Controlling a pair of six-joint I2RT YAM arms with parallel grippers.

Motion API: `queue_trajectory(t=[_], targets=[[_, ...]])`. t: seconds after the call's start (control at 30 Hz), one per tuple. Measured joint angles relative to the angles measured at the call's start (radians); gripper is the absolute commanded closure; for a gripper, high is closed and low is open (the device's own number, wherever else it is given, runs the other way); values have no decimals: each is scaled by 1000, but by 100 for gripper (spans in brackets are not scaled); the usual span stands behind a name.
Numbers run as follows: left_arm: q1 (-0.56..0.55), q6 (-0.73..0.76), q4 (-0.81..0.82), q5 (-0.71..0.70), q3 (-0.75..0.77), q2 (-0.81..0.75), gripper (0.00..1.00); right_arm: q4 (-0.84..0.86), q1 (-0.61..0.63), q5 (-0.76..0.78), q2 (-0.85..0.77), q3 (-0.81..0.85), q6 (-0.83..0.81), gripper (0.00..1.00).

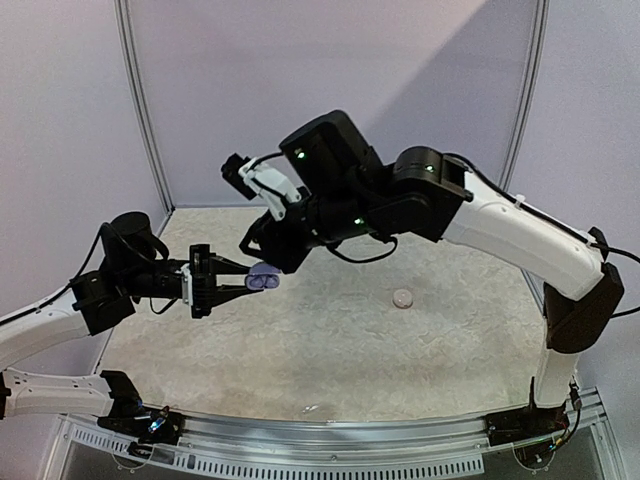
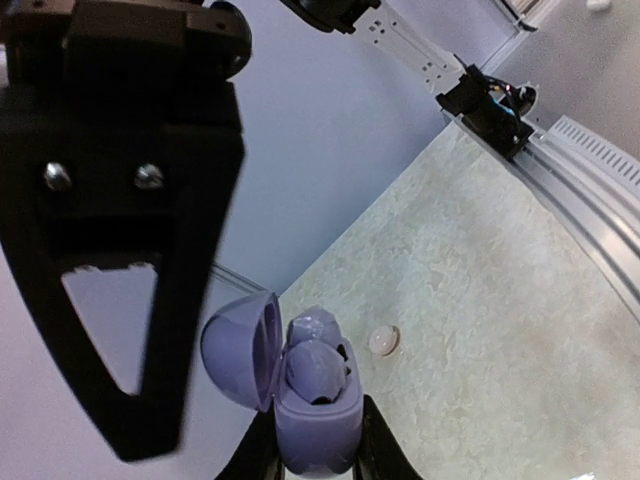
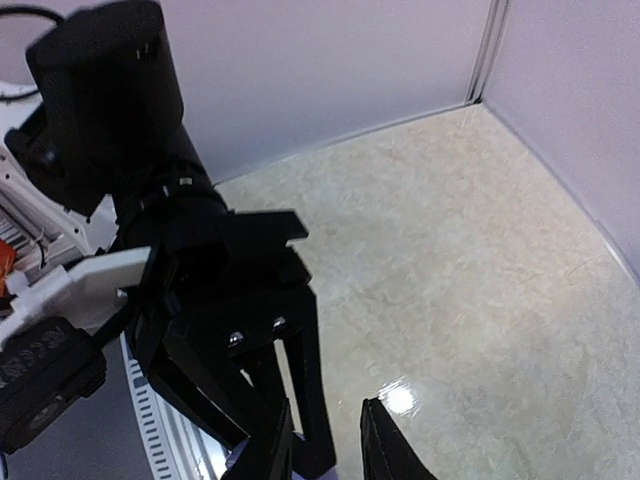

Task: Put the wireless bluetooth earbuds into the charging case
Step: Close the charging case with the earbuds.

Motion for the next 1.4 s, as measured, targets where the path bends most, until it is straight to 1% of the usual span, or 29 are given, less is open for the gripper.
queue_trajectory(t=[0.1, 0.2, 0.3, 0.4, 0.53, 0.63, 0.77, 0.83, 1.0, 1.2, 1.3, 1.4], targets=[[0, 74, -11, -22, 0, -4, 100, -36, 1, -56, 33, 0, 16, 77], [0, 109, -24, -38, 0, -5, 100, -49, 0, -92, 37, 0, 25, 78], [0, 114, -25, -66, 0, -6, 100, -48, 0, -120, 34, -9, 32, 78], [0, 83, -27, -84, 0, -3, 100, -13, 1, -124, 7, -64, 47, 78], [-1, -51, -18, -93, 1, 9, 100, 37, 4, -105, -47, -150, 64, 79], [-1, -193, -17, -74, 3, 11, 100, 72, 10, -84, -76, -192, 76, 80], [0, -378, -18, -43, 7, 11, 100, 144, 11, -79, -112, -260, 100, 80], [2, -454, -17, -24, 8, 11, 100, 181, 11, -84, -128, -292, 110, 81], [19, -658, 0, 54, 9, 11, 100, 272, 10, -122, -169, -370, 122, 85], [35, -835, 33, 105, 12, 11, 100, 364, 10, -147, -204, -432, 126, 86], [41, -913, 40, 93, 12, 11, 100, 386, 12, -164, -205, -435, 136, 87], [66, -1001, 97, 42, 37, 17, 100, 342, 45, -206, -201, -456, 146, 87]])
